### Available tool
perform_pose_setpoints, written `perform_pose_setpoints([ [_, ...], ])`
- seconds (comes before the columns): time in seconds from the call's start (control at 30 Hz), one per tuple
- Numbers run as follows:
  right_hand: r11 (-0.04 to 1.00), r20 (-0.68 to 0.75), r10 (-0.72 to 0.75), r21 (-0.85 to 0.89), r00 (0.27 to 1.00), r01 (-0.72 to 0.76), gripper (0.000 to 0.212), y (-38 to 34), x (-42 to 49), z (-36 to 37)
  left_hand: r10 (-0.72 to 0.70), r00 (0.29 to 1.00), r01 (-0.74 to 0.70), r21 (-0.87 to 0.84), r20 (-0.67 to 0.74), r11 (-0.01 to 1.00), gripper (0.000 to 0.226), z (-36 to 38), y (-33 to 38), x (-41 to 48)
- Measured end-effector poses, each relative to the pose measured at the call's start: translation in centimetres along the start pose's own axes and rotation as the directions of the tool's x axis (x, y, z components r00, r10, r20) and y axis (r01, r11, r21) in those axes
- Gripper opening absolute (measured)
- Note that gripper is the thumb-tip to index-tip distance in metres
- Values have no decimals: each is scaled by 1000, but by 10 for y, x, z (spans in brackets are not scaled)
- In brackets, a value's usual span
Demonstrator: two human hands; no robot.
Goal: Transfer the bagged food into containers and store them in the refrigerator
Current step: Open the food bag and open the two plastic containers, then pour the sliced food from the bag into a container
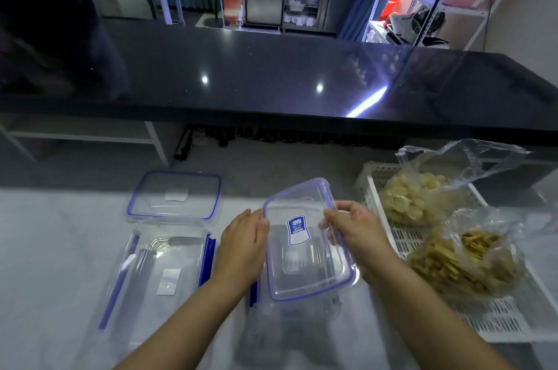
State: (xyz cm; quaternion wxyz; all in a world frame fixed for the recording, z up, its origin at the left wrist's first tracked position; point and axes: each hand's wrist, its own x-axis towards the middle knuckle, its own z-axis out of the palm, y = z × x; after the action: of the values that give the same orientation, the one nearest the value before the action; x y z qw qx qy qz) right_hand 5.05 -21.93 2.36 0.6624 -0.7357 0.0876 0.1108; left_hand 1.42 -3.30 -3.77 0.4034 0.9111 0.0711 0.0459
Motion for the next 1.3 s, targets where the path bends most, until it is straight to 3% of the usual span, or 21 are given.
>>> perform_pose_setpoints([
  [0.13, 978, 66, -210, 5, 975, 210, 3, -46, 19, -5, -69, 995, 71, 28, -70, 997, 28, 0, -1, 6],
  [0.2, 924, 128, -359, -93, 924, 372, 9, -65, 28, -2, -123, 992, 125, 87, -31, 988, 38, 3, -3, 7],
  [0.27, 797, 230, -481, -287, 846, 532, 10, -76, 37, 4, -168, 986, 167, 108, 4, 980, 45, 7, -5, 7],
  [0.33, 611, 352, -538, -464, 766, 642, 9, -77, 48, 11, -197, 980, 196, 93, 0, 976, 32, 7, -4, 5],
  [0.47, 238, 586, -425, -663, 690, 710, 6, -51, 76, 30, -197, 980, 200, 103, -40, 974, 25, 7, -8, 0],
  [0.53, 170, 626, -363, -683, 690, 710, 3, -30, 91, 37, -206, 977, 210, 86, -49, 974, 26, 6, -9, -5],
  [0.63, 197, 635, -286, -694, 718, 693, 6, -3, 106, 51, -227, 972, 231, 76, -58, 970, 32, 4, -11, -10],
  [0.73, 295, 583, -231, -721, 779, 627, 9, 11, 114, 64, -245, 967, 249, 41, -68, 968, 40, 4, -12, -14],
  [0.9, 319, 559, -184, -744, 808, 588, 12, 21, 118, 65, -249, 967, 251, 50, -50, 967, 35, 2, -14, -14],
  [1.1, 401, 449, -301, -741, 841, 539, 13, 12, 94, 37, -205, 978, 207, 114, -22, 972, 44, -6, -11, -9],
  [1.3, 420, 332, -387, -767, 860, 485, 12, -2, 33, -4, 5, 999, -9, 100, 37, 995, 40, -11, 12, 6],
])
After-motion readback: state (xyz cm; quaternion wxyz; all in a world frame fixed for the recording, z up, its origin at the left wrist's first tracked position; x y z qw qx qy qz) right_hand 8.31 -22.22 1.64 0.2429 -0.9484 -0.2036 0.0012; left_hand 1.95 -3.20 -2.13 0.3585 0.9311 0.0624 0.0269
